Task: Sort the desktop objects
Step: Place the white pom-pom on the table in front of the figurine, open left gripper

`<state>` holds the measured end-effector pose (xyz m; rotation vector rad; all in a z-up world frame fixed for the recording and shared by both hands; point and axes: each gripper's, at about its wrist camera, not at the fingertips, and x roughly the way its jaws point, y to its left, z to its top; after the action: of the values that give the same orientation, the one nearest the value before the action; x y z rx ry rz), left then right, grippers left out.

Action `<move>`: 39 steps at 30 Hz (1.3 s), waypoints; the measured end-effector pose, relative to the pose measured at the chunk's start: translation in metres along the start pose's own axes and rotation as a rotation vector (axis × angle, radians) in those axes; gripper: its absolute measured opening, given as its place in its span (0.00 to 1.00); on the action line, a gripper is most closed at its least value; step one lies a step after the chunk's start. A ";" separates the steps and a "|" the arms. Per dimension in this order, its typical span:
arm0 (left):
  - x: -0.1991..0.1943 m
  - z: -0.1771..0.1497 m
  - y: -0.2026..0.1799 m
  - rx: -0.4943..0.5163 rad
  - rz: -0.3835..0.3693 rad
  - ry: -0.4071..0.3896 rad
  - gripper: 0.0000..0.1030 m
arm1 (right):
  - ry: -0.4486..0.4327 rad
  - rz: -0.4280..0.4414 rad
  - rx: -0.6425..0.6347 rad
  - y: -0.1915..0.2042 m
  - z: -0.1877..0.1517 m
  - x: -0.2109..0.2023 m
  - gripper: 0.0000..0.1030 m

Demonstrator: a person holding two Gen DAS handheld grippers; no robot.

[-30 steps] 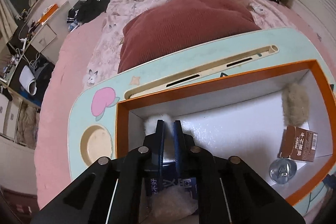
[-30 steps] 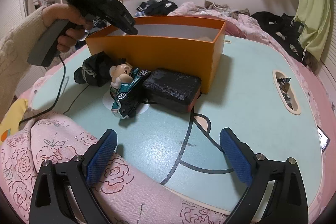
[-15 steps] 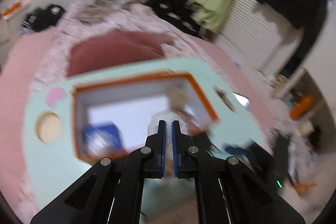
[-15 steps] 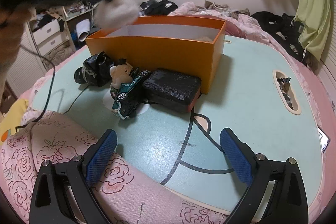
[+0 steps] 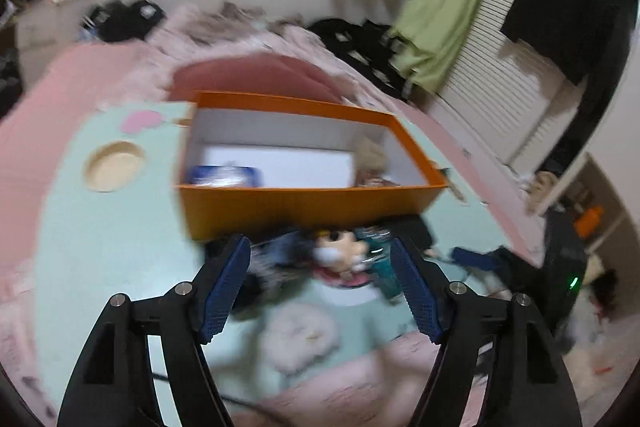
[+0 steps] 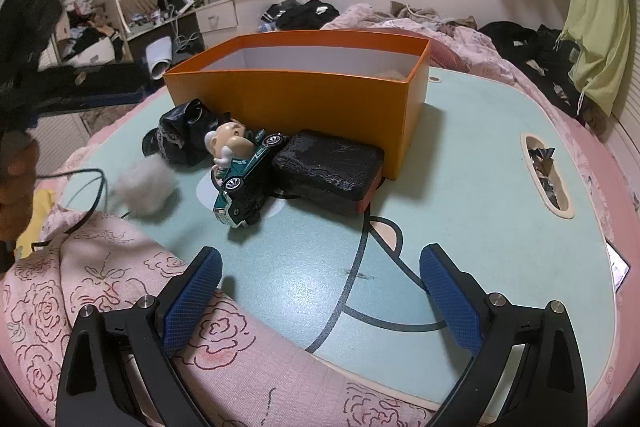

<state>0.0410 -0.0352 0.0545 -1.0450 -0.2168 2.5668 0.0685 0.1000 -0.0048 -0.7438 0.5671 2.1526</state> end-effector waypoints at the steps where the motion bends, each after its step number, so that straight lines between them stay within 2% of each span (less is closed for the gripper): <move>1: -0.002 -0.007 0.000 0.009 0.012 0.007 0.71 | 0.000 0.000 0.000 0.000 0.000 0.000 0.96; 8: -0.015 -0.047 0.015 0.150 0.106 0.104 0.71 | -0.001 -0.002 0.003 0.000 0.000 0.000 0.97; 11: -0.022 -0.055 0.023 0.156 0.138 0.095 0.71 | -0.001 -0.003 0.004 0.000 0.000 0.000 0.97; 15: -0.041 -0.056 0.038 0.122 0.113 0.042 0.71 | -0.002 -0.004 0.006 0.000 0.000 0.000 0.97; 17: -0.051 -0.056 0.048 0.115 0.065 0.044 0.71 | -0.002 -0.005 0.006 0.000 0.000 0.000 0.97; 19: -0.055 -0.057 0.049 0.152 0.053 0.059 0.69 | -0.003 -0.005 0.007 0.000 0.000 -0.001 0.97; 21: -0.058 -0.061 0.046 0.213 0.089 0.056 0.64 | -0.003 -0.006 0.007 0.000 0.000 -0.001 0.97; 24: -0.047 -0.064 0.038 0.223 0.055 0.078 0.57 | -0.004 -0.006 0.008 0.000 0.000 -0.001 0.97; 26: -0.034 -0.065 0.030 0.223 0.024 0.103 0.47 | -0.005 -0.008 0.011 0.000 0.000 -0.001 0.97; 27: -0.020 -0.065 0.023 0.231 0.032 0.133 0.44 | -0.005 -0.009 0.011 0.000 0.000 -0.001 0.97; 29: 0.004 -0.064 0.015 0.233 0.065 0.191 0.27 | -0.005 -0.010 0.013 0.000 0.000 -0.001 0.97; 30: 0.014 -0.062 0.009 0.230 0.099 0.183 0.27 | -0.007 -0.011 0.012 0.000 0.000 -0.001 0.98; 31: 0.019 -0.059 0.004 0.227 0.097 0.180 0.23 | -0.007 -0.010 0.013 0.000 0.000 -0.001 0.98; 32: 0.026 -0.054 -0.001 0.212 0.066 0.186 0.18 | -0.006 -0.010 0.013 -0.001 0.000 -0.001 0.98; 34: 0.032 -0.048 -0.008 0.196 0.052 0.181 0.18 | -0.007 -0.011 0.013 -0.001 0.000 -0.001 0.98; 36: 0.036 -0.048 -0.014 0.208 0.092 0.179 0.18 | -0.008 -0.010 0.015 -0.001 0.000 -0.001 0.98; 37: 0.035 -0.049 -0.015 0.203 0.129 0.169 0.22 | -0.008 -0.011 0.015 -0.001 0.000 -0.001 0.98; 39: 0.028 -0.056 -0.014 0.203 0.178 0.165 0.41 | -0.008 -0.011 0.016 -0.001 0.000 -0.001 0.98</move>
<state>0.0656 -0.0117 -0.0001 -1.2372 0.1842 2.5704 0.0700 0.0998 -0.0041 -0.7281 0.5737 2.1376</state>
